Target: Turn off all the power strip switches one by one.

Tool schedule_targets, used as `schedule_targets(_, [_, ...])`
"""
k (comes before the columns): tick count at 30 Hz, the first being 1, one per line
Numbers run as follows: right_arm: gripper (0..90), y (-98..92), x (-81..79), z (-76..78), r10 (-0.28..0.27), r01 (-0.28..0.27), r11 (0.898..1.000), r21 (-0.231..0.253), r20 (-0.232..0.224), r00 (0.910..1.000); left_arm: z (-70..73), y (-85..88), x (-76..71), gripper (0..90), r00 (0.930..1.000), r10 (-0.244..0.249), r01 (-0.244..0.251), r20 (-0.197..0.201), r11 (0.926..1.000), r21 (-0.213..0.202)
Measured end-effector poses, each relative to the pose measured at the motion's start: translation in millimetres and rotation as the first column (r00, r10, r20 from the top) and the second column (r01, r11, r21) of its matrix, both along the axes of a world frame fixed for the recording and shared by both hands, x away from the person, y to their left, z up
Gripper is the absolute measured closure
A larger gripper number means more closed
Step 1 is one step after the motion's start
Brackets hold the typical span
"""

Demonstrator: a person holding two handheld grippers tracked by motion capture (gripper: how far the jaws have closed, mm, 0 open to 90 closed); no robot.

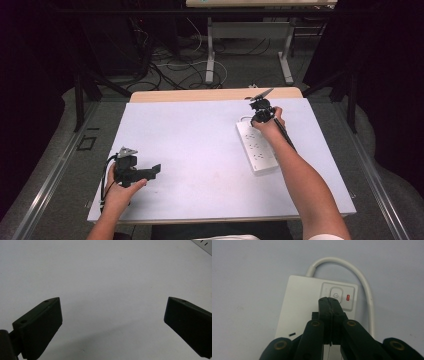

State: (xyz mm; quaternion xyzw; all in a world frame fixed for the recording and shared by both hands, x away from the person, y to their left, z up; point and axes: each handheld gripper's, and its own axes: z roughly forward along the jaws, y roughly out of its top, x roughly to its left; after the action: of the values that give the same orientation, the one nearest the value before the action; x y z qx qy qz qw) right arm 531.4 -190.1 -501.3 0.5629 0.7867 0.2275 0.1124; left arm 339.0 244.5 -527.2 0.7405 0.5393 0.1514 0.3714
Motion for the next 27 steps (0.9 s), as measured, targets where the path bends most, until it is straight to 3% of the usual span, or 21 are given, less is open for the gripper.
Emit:
schedule_targets(4, [90.0,-2.0,-3.9,1.4,0.007,-0.007,1.000,0.010,-0.034,0.9994,0.3,-0.1,-0.2,1.8,1.0000,0.004,-0.004,0.004,1.0000,0.001])
schedule_targets(6, [90.0,-2.7,-6.5,1.1,0.026,-0.027,1.000,-0.016,-0.047,0.9986,0.4,-0.2,-0.1,1.8,1.0000,0.004,-0.004,0.004,1.0000,0.000])
schedule_targets(10, [90.0,-3.8,-11.1,-1.2,0.033,-0.033,0.999,-0.009,-0.047,0.9984,0.1,0.0,0.3,1.8,1.0000,-0.004,0.004,0.009,1.0000,0.007])
schedule_targets(11, [90.0,-4.4,-12.3,-0.4,0.030,-0.032,0.999,-0.025,-0.073,0.9969,-0.1,-0.5,0.3,1.8,0.9999,0.000,0.000,0.011,1.0000,0.004])
schedule_targets(13, [90.0,-6.6,-14.1,-2.3,0.035,-0.037,0.999,-0.025,-0.079,0.9963,0.0,-1.2,0.1,1.8,1.0000,0.004,-0.004,0.009,1.0000,-0.002])
schedule_targets(17, [90.0,-8.3,-16.7,-3.6,0.037,-0.038,0.999,-0.018,-0.065,0.9972,-0.7,-1.5,0.6,1.8,1.0000,-0.003,0.002,0.008,1.0000,0.008])
schedule_targets(25, [90.0,-16.1,-18.7,0.2,0.018,-0.021,0.999,-0.033,-0.088,0.9960,-0.1,-1.3,0.5,1.8,1.0000,-0.008,0.008,0.000,0.9998,0.018])
schedule_targets(27, [90.0,-18.5,-19.2,-2.2,0.023,-0.024,1.000,-0.013,-0.068,0.9974,-0.1,-1.2,0.5,1.8,1.0000,-0.009,0.009,0.000,0.9998,0.019])
